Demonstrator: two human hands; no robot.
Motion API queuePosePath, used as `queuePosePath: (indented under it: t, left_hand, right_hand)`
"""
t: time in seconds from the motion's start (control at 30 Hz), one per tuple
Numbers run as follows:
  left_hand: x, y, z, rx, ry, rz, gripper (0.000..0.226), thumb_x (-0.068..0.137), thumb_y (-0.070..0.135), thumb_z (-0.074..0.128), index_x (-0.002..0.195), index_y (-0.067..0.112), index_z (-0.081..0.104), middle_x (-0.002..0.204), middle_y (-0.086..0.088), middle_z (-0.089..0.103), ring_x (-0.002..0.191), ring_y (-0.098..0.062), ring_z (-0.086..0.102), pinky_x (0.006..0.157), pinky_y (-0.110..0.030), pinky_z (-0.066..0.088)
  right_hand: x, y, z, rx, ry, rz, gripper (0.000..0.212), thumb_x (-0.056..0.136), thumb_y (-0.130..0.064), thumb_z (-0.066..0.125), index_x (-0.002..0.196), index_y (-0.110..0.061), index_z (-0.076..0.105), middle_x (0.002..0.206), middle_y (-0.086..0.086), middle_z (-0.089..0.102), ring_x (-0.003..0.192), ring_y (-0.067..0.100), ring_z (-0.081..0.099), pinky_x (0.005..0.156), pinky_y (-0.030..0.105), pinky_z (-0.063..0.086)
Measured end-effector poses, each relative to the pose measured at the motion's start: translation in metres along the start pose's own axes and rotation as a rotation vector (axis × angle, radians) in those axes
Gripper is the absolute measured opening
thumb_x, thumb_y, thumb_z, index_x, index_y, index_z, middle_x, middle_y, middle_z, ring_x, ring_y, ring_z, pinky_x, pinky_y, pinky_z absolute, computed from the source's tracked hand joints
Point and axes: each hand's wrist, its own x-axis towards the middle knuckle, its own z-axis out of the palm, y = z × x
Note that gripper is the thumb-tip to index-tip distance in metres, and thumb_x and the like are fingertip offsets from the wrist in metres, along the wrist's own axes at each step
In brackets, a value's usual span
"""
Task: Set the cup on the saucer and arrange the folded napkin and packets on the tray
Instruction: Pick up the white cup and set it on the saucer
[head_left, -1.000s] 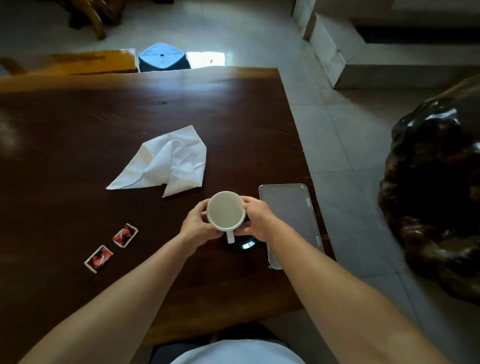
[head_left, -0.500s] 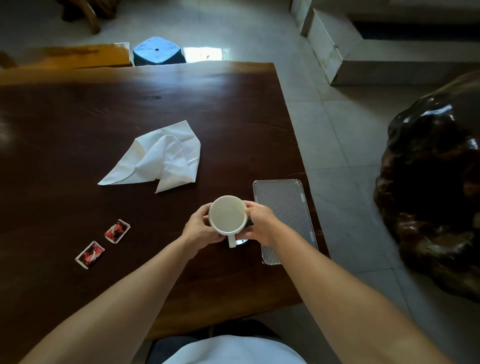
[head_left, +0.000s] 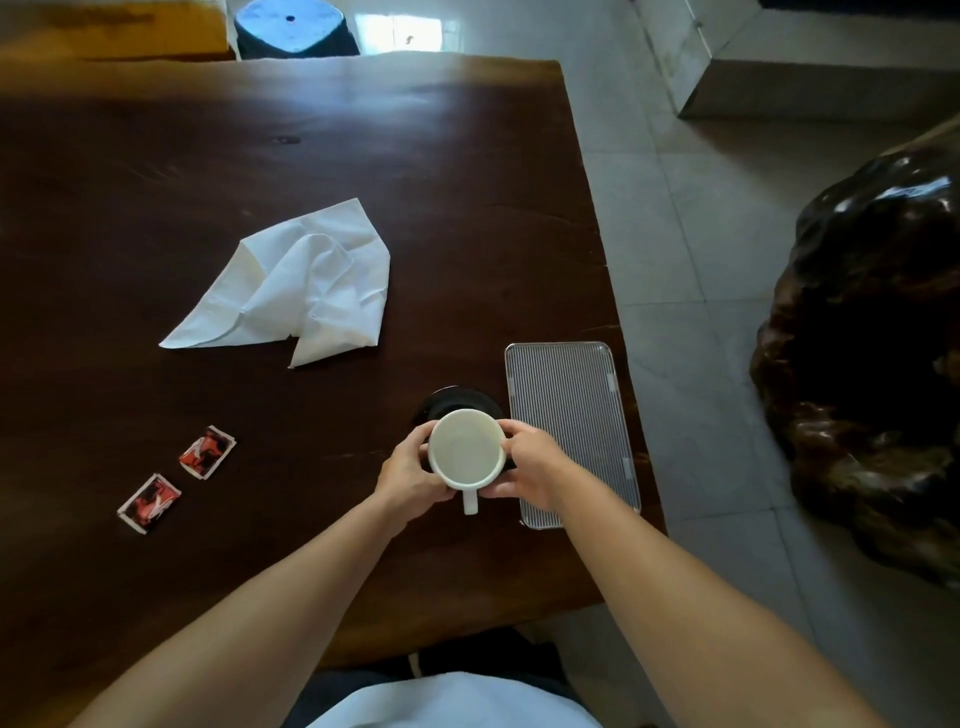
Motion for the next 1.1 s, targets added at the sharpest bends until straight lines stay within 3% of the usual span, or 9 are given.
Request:
queuePosePath:
  t: [0.1,0.43,0.6,0.73,0.93,1.1]
  left_hand:
    - [0.005,-0.005,0.004,0.002,0.024,-0.01,0.084,0.067,-0.004,0.086,0.138,0.028,0.054,0.125,-0.006,0.064,0.119,-0.024,0.059,0.084,-0.048,0.062]
    - [0.027,-0.006,0.003,0.05,0.042,-0.032,0.085,0.07,-0.002,0.085,0.141,0.029,0.051,0.129,-0.003,0.061,0.123,-0.022,0.055,0.085,-0.047,0.062]
    - [0.033,-0.009,0.003,0.078,0.054,-0.023,0.083,0.072,0.002,0.085,0.141,0.032,0.05,0.133,-0.002,0.061,0.127,-0.021,0.053,0.083,-0.034,0.059]
    - [0.035,-0.01,0.004,0.088,0.065,-0.004,0.08,0.072,0.002,0.084,0.136,0.038,0.053,0.127,0.003,0.063,0.124,-0.018,0.054,0.081,-0.03,0.054]
    - [0.038,-0.009,0.004,0.116,0.075,0.001,0.082,0.072,0.001,0.083,0.135,0.043,0.052,0.124,0.004,0.066,0.123,-0.019,0.058,0.097,-0.046,0.055]
    - [0.037,-0.006,0.006,0.087,0.064,-0.018,0.082,0.073,0.0,0.082,0.138,0.038,0.051,0.124,0.002,0.064,0.12,-0.021,0.058,0.087,-0.041,0.059]
  right_hand:
    - [0.01,0.001,0.0,0.006,0.002,0.018,0.027,0.103,-0.004,0.038,0.114,-0.023,0.054,0.108,0.008,0.059,0.098,0.035,0.065,0.069,0.051,0.062]
    - [0.036,-0.007,0.003,-0.022,0.005,0.05,0.019,0.103,-0.018,0.048,0.12,-0.026,0.052,0.124,0.009,0.052,0.113,0.037,0.059,0.079,0.055,0.06]
    - [0.049,-0.006,0.003,-0.021,0.007,0.057,0.023,0.102,-0.02,0.05,0.125,-0.023,0.053,0.126,0.009,0.051,0.115,0.038,0.056,0.086,0.059,0.057]
    - [0.055,-0.004,0.0,-0.016,0.014,0.053,0.027,0.102,-0.021,0.052,0.128,-0.023,0.053,0.126,0.009,0.052,0.114,0.037,0.057,0.085,0.058,0.058]
    - [0.061,-0.004,-0.002,-0.016,0.005,0.048,0.02,0.1,-0.023,0.055,0.12,-0.025,0.054,0.119,0.006,0.053,0.111,0.036,0.058,0.081,0.057,0.059]
    - [0.064,-0.004,-0.002,-0.037,0.01,0.033,0.02,0.098,-0.024,0.057,0.118,-0.026,0.055,0.119,0.006,0.054,0.109,0.035,0.059,0.077,0.054,0.061]
